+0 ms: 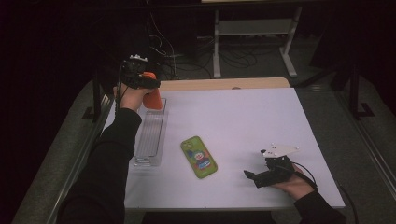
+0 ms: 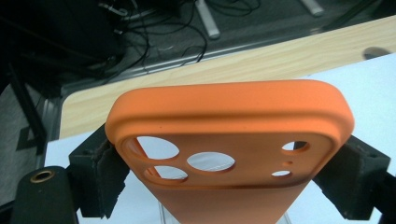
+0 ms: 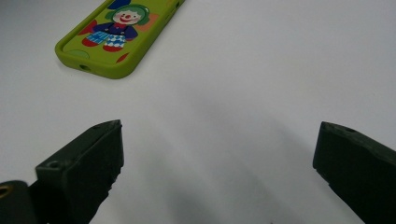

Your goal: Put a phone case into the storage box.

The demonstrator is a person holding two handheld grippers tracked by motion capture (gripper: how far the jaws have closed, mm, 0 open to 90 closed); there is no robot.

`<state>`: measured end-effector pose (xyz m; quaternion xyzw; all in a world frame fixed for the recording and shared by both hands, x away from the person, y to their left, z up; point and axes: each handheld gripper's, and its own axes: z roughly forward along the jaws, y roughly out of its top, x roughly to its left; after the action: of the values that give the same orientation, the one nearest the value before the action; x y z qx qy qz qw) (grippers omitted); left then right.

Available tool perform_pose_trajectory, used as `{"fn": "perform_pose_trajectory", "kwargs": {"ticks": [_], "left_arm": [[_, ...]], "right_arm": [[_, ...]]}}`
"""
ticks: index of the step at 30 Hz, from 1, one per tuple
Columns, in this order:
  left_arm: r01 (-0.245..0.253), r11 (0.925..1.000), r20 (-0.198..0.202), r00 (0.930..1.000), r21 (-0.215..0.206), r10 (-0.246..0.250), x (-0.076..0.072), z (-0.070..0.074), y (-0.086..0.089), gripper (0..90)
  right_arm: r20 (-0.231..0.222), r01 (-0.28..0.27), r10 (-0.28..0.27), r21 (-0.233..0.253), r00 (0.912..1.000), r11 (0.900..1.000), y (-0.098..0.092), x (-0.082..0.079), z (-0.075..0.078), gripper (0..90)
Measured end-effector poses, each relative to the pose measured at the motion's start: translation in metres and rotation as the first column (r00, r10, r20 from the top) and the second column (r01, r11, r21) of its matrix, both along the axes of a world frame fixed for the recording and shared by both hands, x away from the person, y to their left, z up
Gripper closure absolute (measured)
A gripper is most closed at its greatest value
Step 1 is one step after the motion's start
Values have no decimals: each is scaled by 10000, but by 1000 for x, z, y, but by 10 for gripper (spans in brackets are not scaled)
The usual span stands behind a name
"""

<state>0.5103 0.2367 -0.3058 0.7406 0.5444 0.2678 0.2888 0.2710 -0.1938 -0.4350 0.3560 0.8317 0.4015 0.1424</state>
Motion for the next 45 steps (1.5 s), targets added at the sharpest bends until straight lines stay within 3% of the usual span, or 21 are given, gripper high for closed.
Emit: {"fn": "perform_pose_trajectory", "kwargs": {"ticks": [13, 18, 21, 29, 45], "left_arm": [[-590, 9975, -527, 9967, 399, 610, 12, -21, -6, 135], [-793, 9957, -519, 9953, 479, 817, 14, -28, -10, 133], [-939, 9927, -498, 9940, 761, 978, 14, -34, -11, 133], [-1089, 9917, -692, 9911, 684, 1136, 16, -43, -10, 132], [-1496, 9880, -297, 9881, 388, 1508, 24, -52, -11, 122]], "right_arm": [[-50, 31, -30, 65, 10000, 10000, -1, 0, 0, 10], [-24, 15, -15, 26, 10000, 10000, -2, 0, 0, 10], [-12, 9, -9, 31, 10000, 10000, -2, 1, 0, 10], [-44, 18, -18, 24, 10000, 10000, -2, 1, 0, 10], [-81, 35, -34, 75, 10000, 10000, -2, 1, -1, 10]]}}
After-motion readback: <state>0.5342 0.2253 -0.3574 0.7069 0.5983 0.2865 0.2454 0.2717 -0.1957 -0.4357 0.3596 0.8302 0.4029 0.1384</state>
